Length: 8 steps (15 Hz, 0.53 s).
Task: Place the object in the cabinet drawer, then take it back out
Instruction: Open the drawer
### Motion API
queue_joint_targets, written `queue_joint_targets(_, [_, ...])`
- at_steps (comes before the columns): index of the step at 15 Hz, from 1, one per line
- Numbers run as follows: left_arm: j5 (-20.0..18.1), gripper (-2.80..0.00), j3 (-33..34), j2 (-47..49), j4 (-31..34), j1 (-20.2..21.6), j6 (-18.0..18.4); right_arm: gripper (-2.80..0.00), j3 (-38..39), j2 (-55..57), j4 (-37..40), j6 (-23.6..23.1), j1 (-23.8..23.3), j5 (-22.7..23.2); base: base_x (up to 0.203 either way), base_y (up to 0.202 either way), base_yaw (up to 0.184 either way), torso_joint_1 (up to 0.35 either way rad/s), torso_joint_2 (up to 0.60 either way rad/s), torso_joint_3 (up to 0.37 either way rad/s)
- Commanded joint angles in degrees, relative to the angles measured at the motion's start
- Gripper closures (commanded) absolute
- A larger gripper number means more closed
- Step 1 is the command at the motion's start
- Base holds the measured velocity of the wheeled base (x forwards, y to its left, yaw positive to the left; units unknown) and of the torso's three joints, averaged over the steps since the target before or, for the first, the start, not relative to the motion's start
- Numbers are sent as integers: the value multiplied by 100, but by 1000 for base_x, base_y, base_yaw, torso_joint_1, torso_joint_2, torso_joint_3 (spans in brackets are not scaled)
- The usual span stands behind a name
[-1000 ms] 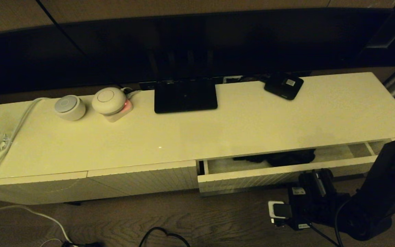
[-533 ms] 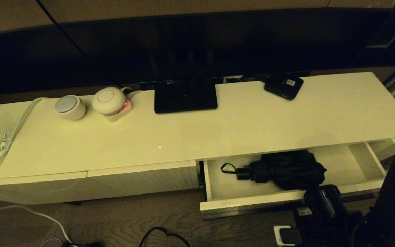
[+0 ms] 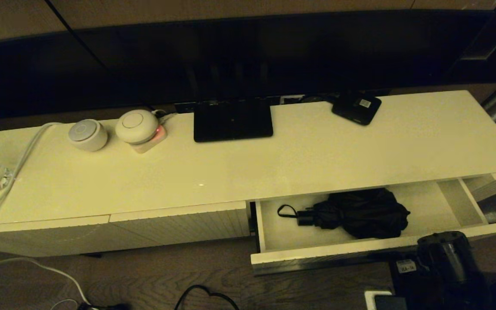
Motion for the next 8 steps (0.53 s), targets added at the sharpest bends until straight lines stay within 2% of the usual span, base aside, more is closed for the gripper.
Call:
queue_joint_targets(1, [2, 0, 18, 0, -1, -1, 0, -280, 67, -1331, 465, 79, 37, -21, 0, 0, 0, 0, 0, 0])
queue_joint_targets(5, [2, 0, 18, 0, -1, -1, 0, -280, -260, -3117, 2080, 927, 66, -42, 0, 0, 0, 0, 0, 0])
queue_joint_targets(6, [2, 0, 18, 0, -1, -1, 0, -280, -447, -3577, 2711, 1174, 71, -47, 0, 0, 0, 0, 0, 0])
queue_joint_targets(8, [2, 0, 18, 0, -1, -1, 0, -280, -1109, -4398, 4650, 1708, 77, -58, 0, 0, 0, 0, 0, 0])
